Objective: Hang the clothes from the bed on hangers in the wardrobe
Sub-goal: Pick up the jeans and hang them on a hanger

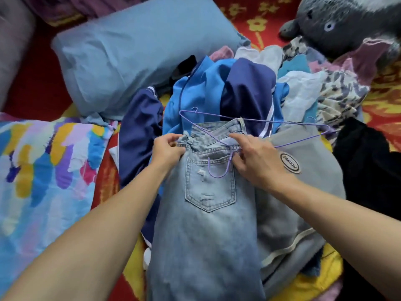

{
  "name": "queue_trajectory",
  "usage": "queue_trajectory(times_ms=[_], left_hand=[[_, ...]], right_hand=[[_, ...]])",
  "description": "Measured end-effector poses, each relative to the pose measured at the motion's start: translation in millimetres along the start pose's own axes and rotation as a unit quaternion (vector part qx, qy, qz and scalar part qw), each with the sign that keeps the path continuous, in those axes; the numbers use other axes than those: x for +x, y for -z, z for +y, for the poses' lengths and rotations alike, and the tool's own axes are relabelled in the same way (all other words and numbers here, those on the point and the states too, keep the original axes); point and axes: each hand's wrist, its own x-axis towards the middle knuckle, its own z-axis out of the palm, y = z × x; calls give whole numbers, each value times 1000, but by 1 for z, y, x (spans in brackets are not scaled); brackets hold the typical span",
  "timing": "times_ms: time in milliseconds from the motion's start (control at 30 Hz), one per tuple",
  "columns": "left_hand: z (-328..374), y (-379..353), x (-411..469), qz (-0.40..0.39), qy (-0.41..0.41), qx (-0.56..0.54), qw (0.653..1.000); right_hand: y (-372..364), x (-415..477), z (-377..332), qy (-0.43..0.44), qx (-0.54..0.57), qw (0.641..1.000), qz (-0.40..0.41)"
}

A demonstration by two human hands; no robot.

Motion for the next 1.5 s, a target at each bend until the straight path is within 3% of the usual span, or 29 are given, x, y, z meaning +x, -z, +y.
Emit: queue_trajectory(times_ms=[100,167,267,333,400,500,600,733,833,933,1200,1367,1500], left_hand=[[-2,11,10,-45,17,55,997],[1,22,11,-22,-1,120,993],[37,26,21,73,-147,205,965],[63,16,34,58,-207,236,948],[71,-1,48,-5,-200,307,930],[52,-26,64,-82,-102,382,915],[35,-38,61,-54,-77,368,925],[20,-38,54,-67,-214,349,910],[12,-30,53,-98,-253,343,899],[11,-28,51,-73,-289,364,883],[28,-36,58,-189,-210,531,799],[39,-29,57,-208,-187,549,787],[52,-4,38,-174,-280,475,816]], right_hand=[[-6,12,-3,-16,-24,1000,3],[-9,12,-3,0,-50,999,17],[-15,8,-7,13,-80,996,48],[-21,5,-10,23,-113,992,50],[-27,-2,-10,41,-141,988,50],[-31,-13,-6,55,-160,984,59],[-35,-19,-5,52,-172,982,65],[-44,-19,-4,42,-179,981,68],[-50,-17,-3,44,-169,982,70],[-53,-5,-4,55,-179,980,70],[-65,9,-6,76,-162,982,58],[-61,4,-7,75,-136,987,43],[-46,-3,-11,59,-113,991,43]])
